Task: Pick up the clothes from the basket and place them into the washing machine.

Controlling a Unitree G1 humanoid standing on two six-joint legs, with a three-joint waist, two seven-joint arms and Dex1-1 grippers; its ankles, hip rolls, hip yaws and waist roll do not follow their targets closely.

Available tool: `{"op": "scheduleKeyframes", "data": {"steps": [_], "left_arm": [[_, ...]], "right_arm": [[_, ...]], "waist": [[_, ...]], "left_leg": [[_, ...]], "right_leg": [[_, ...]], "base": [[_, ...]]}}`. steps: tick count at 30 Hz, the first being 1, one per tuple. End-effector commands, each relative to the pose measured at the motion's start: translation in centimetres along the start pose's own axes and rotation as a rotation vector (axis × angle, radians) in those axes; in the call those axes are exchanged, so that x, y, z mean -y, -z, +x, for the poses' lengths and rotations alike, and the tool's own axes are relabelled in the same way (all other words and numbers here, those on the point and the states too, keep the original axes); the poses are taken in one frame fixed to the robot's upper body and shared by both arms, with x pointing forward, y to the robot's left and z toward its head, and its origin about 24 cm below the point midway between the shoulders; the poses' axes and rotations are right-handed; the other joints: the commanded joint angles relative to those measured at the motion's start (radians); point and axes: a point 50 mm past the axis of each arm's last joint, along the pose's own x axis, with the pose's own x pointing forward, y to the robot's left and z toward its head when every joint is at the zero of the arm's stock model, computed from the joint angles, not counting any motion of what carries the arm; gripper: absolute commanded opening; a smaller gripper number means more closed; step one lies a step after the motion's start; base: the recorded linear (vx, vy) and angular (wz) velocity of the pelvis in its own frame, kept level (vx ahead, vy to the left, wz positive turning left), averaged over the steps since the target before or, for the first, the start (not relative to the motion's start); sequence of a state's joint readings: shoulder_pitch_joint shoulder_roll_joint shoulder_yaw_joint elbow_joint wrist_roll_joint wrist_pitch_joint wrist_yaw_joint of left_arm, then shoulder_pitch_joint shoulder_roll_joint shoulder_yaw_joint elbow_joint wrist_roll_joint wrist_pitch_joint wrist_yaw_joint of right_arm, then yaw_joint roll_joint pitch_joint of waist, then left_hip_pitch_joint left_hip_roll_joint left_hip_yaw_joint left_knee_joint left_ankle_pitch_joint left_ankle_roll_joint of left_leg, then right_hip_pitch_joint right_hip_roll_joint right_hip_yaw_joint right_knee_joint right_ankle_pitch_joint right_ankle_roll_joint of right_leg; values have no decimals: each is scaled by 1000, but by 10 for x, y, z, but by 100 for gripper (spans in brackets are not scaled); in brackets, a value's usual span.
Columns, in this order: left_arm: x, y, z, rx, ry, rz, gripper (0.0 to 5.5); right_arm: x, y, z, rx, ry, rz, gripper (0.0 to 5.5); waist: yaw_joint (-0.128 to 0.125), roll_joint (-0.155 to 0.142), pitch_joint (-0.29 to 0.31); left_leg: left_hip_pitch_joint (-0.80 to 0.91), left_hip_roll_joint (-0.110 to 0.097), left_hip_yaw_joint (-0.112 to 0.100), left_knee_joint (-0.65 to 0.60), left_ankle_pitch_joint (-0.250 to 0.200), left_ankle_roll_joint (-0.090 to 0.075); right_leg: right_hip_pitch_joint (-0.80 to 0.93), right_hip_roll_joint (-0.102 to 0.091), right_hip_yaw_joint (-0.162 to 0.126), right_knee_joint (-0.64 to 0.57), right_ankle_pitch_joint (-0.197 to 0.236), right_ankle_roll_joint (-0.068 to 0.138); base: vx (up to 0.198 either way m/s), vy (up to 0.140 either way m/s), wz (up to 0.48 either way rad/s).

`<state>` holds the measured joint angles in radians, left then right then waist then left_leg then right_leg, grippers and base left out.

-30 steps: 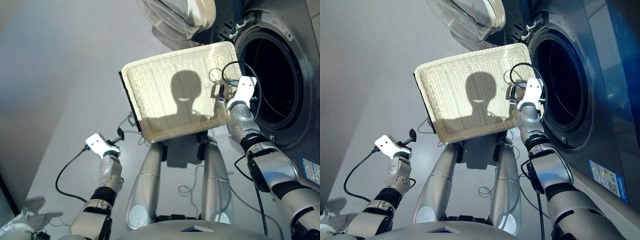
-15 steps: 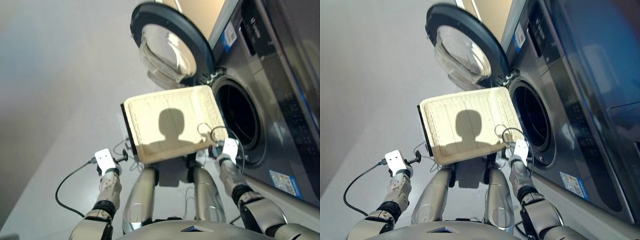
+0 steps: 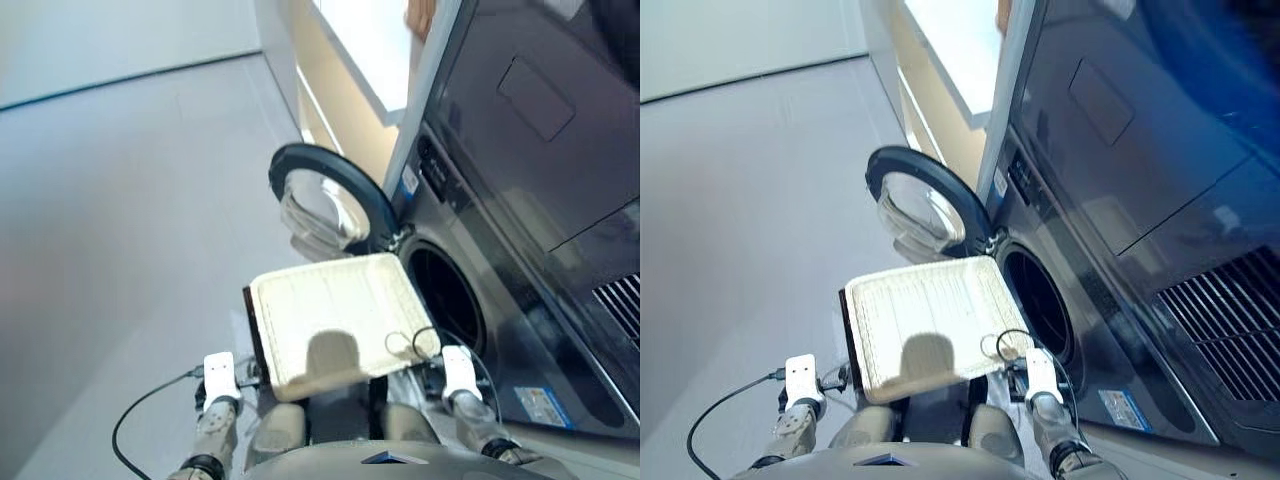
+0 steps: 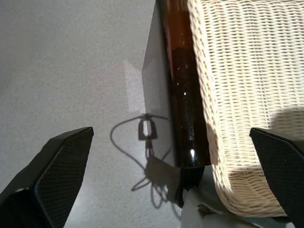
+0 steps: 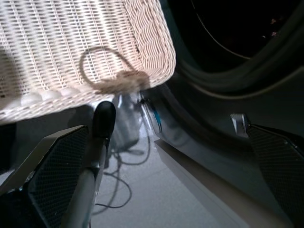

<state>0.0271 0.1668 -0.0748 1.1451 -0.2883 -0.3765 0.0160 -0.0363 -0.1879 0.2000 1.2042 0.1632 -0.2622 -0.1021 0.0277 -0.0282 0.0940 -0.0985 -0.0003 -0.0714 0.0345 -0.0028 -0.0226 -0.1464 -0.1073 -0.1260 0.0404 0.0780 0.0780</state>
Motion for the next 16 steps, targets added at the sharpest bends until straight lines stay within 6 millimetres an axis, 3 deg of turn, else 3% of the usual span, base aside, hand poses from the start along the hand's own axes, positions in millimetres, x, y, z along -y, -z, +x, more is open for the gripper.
{"op": "scheduleKeyframes", "data": {"steps": [1,16], "left_arm": [[6,-3,2,7,33,63,550],[2,0,0,-7,10,87,550]], "right_arm": [[8,-11,3,36,23,-15,550],[10,-3,0,16,45,15,550]], "waist": [[7,1,-15],[0,4,-46]], "left_leg": [[-32,-25,60,-77,139,-50],[61,-5,63,-35,76,-39]], "right_leg": [[22,40,-24,-28,68,35],[117,42,-29,-3,18,23]], "base": [[78,-36,36],[32,-16,0]]}}
